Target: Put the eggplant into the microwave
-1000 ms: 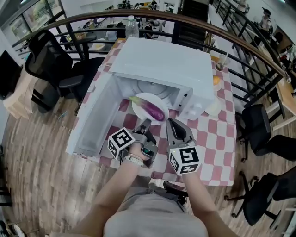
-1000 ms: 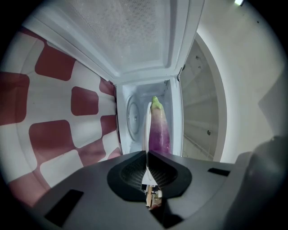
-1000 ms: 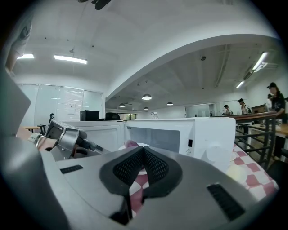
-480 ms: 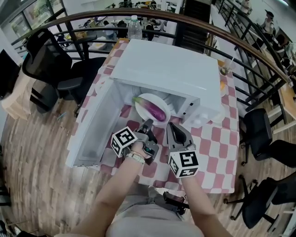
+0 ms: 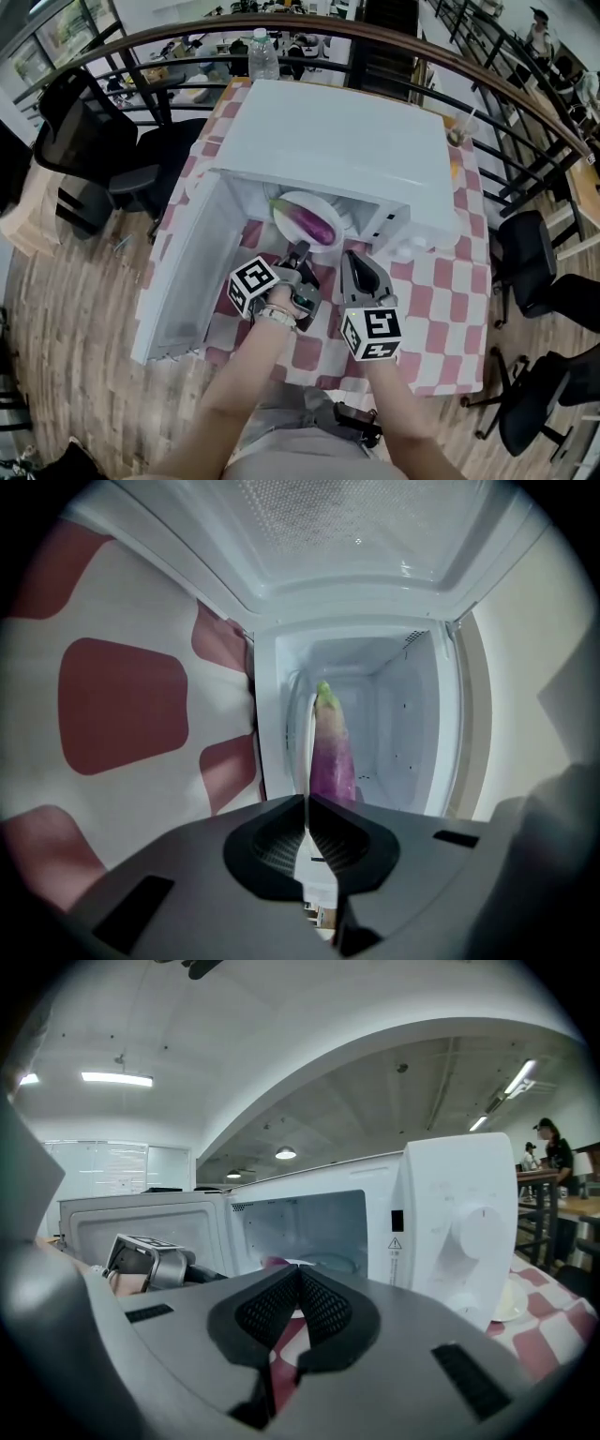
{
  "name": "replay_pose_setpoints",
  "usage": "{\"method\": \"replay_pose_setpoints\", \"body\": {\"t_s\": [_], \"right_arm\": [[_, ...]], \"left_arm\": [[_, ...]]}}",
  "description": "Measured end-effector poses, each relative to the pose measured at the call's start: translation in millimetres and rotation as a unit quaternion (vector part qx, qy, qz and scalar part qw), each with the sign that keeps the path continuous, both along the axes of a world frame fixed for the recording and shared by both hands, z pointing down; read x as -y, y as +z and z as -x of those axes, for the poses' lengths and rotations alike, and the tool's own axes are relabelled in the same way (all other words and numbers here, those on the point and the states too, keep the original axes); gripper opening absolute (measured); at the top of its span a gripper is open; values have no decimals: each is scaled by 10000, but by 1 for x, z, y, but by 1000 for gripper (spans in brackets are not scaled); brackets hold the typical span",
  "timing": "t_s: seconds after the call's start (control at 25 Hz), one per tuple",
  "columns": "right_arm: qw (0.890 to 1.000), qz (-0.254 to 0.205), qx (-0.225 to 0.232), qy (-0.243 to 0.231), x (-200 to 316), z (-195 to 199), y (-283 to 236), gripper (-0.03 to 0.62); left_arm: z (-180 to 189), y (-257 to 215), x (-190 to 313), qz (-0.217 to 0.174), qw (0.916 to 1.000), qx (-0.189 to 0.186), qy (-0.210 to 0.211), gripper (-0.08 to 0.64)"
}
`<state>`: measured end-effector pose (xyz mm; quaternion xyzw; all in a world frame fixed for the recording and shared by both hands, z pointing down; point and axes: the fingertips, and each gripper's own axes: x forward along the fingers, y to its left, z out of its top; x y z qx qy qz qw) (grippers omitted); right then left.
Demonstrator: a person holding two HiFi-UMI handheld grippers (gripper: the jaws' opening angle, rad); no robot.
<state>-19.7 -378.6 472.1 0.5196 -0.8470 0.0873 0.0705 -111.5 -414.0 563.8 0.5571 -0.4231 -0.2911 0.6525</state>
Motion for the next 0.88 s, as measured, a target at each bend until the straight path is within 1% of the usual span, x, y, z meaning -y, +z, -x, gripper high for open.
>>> {"method": "replay_pose_setpoints", "body": {"t_s": [0.12, 0.48, 0.88], "right_arm": [[10000, 52, 13, 14, 1, 3, 6, 23], [9998, 207, 15, 22, 3, 6, 17, 23], [9994, 334, 51, 24, 3, 7, 24, 23]], "left_arm": [[3, 9, 6, 94, 9999, -28, -46, 15], [-1, 14, 32, 119, 9998, 172, 16, 15], [-1, 14, 52, 204, 9996, 112, -152, 17]]}}
